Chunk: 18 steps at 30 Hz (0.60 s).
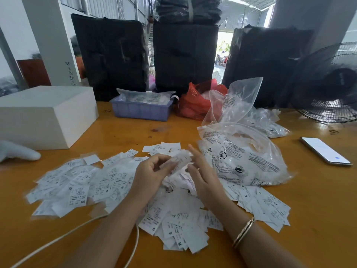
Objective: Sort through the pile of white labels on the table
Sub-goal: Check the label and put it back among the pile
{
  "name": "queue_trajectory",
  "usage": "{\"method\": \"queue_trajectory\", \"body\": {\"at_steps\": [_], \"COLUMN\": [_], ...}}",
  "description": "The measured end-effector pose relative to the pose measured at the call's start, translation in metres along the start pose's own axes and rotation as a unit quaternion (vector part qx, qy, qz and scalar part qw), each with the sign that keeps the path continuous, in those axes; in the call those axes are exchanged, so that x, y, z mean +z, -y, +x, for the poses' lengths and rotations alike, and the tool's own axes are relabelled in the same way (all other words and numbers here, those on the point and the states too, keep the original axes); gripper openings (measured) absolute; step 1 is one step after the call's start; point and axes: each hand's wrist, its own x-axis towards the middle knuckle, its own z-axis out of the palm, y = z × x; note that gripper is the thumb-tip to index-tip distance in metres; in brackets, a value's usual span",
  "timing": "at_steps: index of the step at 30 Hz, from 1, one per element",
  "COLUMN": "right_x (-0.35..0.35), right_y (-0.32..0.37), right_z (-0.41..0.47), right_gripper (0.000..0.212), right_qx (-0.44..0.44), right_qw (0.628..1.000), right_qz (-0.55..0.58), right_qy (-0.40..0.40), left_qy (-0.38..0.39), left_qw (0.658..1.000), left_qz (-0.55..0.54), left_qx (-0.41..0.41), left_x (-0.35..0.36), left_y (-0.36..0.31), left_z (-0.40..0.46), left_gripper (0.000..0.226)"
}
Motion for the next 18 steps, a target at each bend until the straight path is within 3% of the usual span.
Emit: {"method": "queue_trajectory", "body": {"at_steps": [2,5,8,11,14,16,18], "right_x": [0.004,0.012,0.009,-0.009,-0.040,-0.062,-0.081], "right_y": [0.000,0.002,0.002,0.003,-0.007,-0.024,-0.043], "right_z": [-0.002,-0.004,-0.001,0.014,0.037,0.050,0.059], "right_gripper": [0.047,0.066,0.074,0.058,0.037,0.033,0.032], "right_qx": [-0.029,-0.057,-0.054,-0.013,0.038,0.101,0.161], "right_qw": [0.994,0.975,0.970,0.987,0.970,0.952,0.938], "right_qz": [-0.093,-0.181,-0.209,-0.153,-0.083,-0.109,-0.171], "right_qy": [0.057,0.116,0.109,-0.048,-0.226,-0.267,-0.254], "left_qy": [-0.020,-0.028,-0.043,-0.093,-0.152,-0.163,-0.165], "left_qw": [1.000,0.999,0.998,0.991,0.975,0.962,0.940], "left_qz": [0.002,0.019,0.033,0.093,0.160,0.217,0.296], "left_qx": [0.003,0.012,0.013,0.021,0.028,0.030,0.033], "left_x": [0.000,-0.001,-0.005,-0.010,-0.014,-0.016,-0.019], "left_y": [0.001,0.002,0.003,0.005,0.009,0.011,0.012], "left_z": [0.000,0.001,0.002,0.005,0.006,0.006,0.006], "left_gripper": [0.005,0.011,0.011,0.012,0.014,0.017,0.024]}}
